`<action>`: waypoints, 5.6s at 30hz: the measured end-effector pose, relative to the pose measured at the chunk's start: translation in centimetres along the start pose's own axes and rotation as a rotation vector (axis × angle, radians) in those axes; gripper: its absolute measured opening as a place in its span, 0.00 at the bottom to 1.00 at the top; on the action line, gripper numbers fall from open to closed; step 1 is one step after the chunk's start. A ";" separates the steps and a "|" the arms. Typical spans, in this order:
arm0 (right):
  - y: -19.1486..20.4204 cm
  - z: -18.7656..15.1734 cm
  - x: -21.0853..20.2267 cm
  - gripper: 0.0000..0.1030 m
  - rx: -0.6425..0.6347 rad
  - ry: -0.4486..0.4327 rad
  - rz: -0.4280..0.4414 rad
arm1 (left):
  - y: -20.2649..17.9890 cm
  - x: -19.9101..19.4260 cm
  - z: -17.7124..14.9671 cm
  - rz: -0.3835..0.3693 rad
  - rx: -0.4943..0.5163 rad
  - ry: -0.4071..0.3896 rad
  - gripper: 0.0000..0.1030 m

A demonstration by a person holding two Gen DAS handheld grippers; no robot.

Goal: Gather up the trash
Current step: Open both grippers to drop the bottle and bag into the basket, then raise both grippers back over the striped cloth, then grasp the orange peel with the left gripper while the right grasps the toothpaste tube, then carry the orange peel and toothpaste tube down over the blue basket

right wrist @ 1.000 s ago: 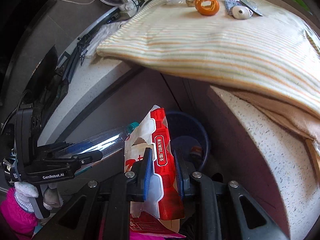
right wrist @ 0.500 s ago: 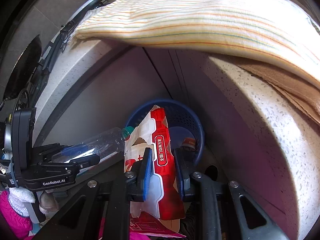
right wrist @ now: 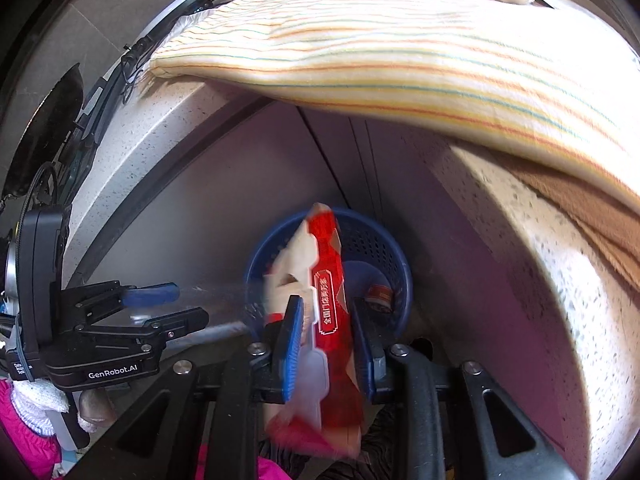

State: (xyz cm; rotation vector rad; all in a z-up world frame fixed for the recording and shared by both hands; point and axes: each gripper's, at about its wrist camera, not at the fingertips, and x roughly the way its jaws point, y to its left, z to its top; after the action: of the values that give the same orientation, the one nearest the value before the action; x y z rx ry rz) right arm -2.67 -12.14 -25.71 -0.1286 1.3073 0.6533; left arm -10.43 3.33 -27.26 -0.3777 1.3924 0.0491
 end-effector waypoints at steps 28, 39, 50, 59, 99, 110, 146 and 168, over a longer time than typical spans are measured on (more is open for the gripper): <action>-0.2 2.2 -5.5 0.61 -0.028 -0.094 0.081 | -1.9 -7.8 4.0 -0.020 0.002 -0.125 0.55; -2.9 5.0 -10.7 0.68 -0.009 -0.198 0.119 | -5.0 -11.1 7.5 -0.067 0.017 -0.216 0.61; -8.2 9.4 -14.2 0.72 0.045 -0.286 0.115 | -8.6 -11.4 13.2 -0.114 0.028 -0.276 0.61; -13.5 13.1 -14.4 0.72 0.111 -0.291 0.133 | -11.7 -10.1 18.5 -0.131 0.027 -0.285 0.61; -21.9 21.9 -5.7 0.55 0.396 -0.117 0.427 | -15.7 -3.4 30.9 -0.180 -0.048 -0.182 0.50; -19.3 22.8 -4.9 0.55 0.233 -0.119 0.333 | -13.9 -5.5 30.8 -0.162 -0.070 -0.235 0.46; -12.5 16.8 -10.9 0.29 0.017 -0.288 0.109 | -8.2 -12.0 21.0 -0.169 -0.087 -0.322 0.45; -3.1 8.0 -16.0 0.29 -0.086 -0.298 0.205 | -2.9 -14.8 10.2 -0.156 -0.111 -0.331 0.45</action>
State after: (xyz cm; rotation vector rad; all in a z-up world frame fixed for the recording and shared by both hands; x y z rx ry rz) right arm 3.96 -17.05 -9.50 0.0337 1.0125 0.8686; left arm -2.75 6.32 -11.06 -0.5435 1.0336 0.0581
